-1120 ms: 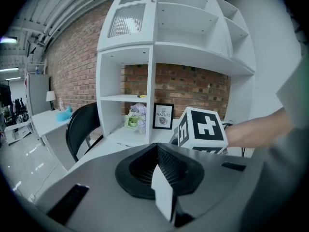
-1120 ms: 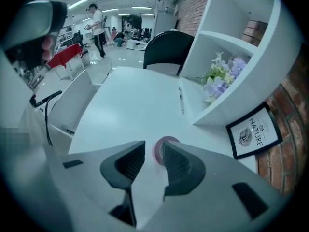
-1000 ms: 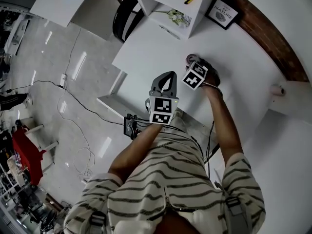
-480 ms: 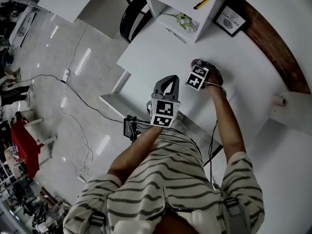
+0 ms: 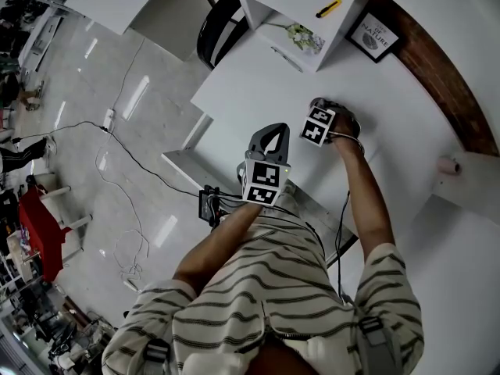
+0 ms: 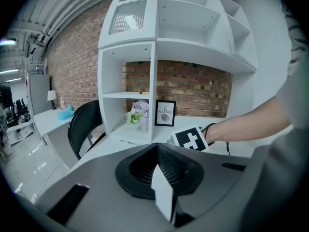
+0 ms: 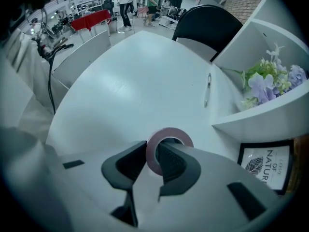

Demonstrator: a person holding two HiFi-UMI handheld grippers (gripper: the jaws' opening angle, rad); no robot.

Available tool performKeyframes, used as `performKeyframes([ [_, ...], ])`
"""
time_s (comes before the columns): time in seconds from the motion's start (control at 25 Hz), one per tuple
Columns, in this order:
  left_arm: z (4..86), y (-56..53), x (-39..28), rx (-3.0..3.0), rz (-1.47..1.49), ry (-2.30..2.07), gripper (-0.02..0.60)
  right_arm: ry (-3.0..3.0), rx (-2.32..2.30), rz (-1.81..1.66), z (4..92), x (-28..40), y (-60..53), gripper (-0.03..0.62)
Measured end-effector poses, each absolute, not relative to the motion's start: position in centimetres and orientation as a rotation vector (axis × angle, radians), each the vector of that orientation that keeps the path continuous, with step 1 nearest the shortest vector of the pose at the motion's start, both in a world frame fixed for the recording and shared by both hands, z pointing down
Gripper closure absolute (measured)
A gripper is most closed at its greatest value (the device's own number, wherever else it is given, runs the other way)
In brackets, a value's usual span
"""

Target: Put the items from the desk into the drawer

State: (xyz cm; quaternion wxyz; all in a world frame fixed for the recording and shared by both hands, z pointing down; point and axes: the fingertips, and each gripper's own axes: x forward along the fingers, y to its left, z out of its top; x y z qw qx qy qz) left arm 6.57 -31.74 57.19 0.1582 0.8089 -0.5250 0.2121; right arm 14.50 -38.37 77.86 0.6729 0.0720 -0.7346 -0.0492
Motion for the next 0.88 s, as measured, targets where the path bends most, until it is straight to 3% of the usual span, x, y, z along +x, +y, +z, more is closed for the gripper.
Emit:
performKeyframes([
  [0.88, 54.1, -30.6, 7.8, 2.375, 0.554, -1.51, 0.575, -1.959, 0.579, 0.099, 67.0, 13.2, -37.9, 0.513],
])
